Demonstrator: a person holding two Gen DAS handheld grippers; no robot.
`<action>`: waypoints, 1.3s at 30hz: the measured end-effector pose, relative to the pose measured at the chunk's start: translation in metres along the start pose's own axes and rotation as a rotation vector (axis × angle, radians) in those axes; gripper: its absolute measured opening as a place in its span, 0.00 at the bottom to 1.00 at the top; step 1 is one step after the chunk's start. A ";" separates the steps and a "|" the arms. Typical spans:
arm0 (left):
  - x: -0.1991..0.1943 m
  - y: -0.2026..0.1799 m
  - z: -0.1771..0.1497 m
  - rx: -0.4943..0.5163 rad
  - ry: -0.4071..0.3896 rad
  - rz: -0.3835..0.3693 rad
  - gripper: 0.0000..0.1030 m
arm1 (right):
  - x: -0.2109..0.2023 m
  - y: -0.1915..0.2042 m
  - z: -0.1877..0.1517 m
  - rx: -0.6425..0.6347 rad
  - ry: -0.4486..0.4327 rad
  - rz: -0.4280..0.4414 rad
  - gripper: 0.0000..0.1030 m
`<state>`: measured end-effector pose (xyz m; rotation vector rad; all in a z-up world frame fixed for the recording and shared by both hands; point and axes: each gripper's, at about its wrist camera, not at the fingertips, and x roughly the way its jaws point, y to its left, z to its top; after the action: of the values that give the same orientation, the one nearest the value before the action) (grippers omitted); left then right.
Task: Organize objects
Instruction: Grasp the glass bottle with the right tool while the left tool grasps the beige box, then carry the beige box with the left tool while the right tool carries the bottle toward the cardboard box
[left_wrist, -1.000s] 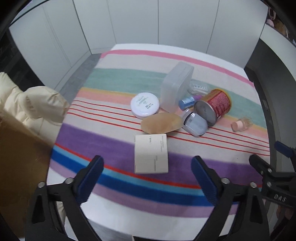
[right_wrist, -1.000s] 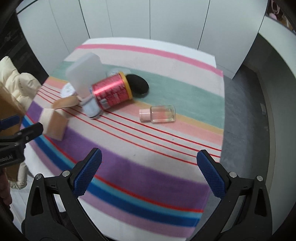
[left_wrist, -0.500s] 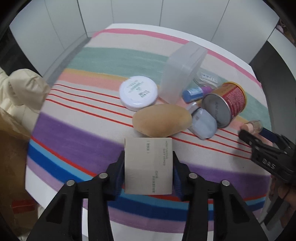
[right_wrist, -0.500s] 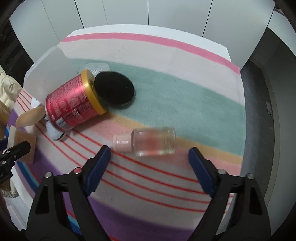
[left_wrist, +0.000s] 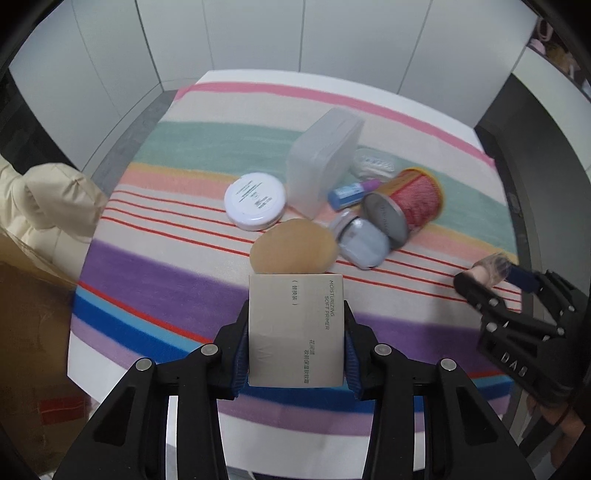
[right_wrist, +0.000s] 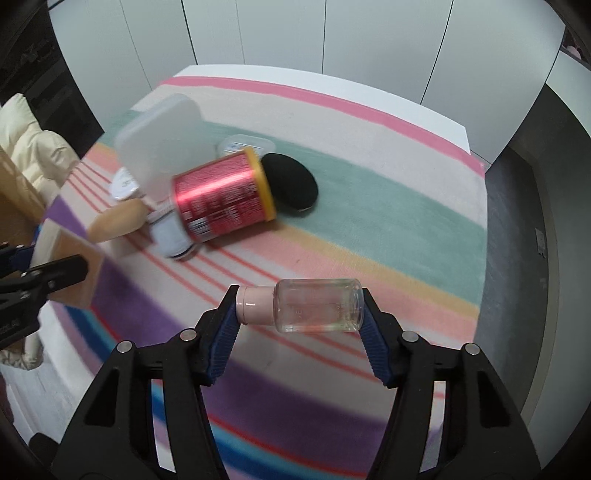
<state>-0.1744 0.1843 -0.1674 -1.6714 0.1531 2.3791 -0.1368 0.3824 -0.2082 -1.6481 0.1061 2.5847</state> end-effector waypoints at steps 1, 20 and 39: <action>-0.008 -0.002 -0.001 0.010 -0.017 -0.002 0.41 | -0.007 0.004 -0.004 0.007 0.001 0.006 0.61; -0.132 -0.012 -0.017 0.050 -0.220 -0.057 0.41 | -0.164 0.008 -0.032 0.110 -0.076 0.028 0.61; -0.166 0.031 -0.034 -0.015 -0.326 -0.070 0.41 | -0.214 0.039 -0.029 0.052 -0.183 -0.043 0.61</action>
<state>-0.0970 0.1262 -0.0248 -1.2478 0.0196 2.5615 -0.0250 0.3352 -0.0254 -1.3734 0.1238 2.6608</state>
